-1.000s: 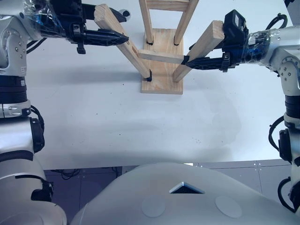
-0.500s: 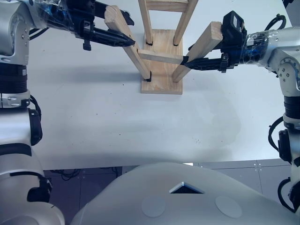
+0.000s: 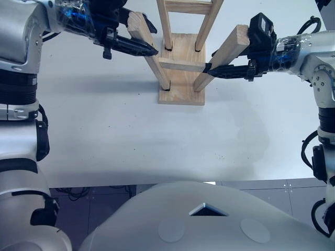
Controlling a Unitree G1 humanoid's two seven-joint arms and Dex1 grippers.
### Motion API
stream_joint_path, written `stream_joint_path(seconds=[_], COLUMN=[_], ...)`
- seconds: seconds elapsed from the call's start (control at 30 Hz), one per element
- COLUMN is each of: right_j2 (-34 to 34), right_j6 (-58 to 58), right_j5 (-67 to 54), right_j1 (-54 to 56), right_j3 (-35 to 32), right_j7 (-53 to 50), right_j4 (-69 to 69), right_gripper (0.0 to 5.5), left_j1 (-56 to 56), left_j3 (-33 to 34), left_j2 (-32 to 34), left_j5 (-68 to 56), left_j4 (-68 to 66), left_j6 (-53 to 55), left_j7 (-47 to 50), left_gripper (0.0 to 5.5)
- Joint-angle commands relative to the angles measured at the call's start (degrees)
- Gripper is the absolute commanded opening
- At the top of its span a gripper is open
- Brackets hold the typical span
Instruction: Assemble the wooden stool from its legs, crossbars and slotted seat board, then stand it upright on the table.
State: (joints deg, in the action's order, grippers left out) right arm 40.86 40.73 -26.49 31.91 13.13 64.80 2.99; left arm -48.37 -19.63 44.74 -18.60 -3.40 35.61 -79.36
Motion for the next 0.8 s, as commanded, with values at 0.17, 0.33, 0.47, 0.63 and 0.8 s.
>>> stream_joint_path(seconds=[0.17,0.33,0.47,0.63,0.8], right_j2=[-8.2,-9.7,-9.9,-11.0,-11.4], right_j6=[1.4,1.2,1.0,1.9,2.3], right_j5=[1.7,2.3,1.4,0.5,0.6], right_j1=[-0.1,-0.7,-0.9,0.1,1.0], right_j3=[9.5,11.3,9.7,7.1,5.7], right_j7=[-1.0,-2.1,-3.4,-5.2,-5.6], right_j4=[3.0,3.4,3.9,3.8,4.3], right_gripper=[2.35,2.35,2.35,3.27,3.67], left_j1=[3.5,4.9,3.8,6.4,9.2], left_j3=[-19.7,-12.4,-2.1,7.5,19.0], left_j2=[-14.3,-19.9,-19.1,-17.3,-16.0], left_j5=[9.7,7.1,4.2,1.8,-2.0], left_j4=[-0.9,-3.4,-3.6,1.3,6.8], left_j6=[6.4,7.3,6.3,6.1,7.1], left_j7=[4.8,11.8,15.6,20.7,27.3], left_gripper=[2.01,2.30,2.95,3.37,3.37])
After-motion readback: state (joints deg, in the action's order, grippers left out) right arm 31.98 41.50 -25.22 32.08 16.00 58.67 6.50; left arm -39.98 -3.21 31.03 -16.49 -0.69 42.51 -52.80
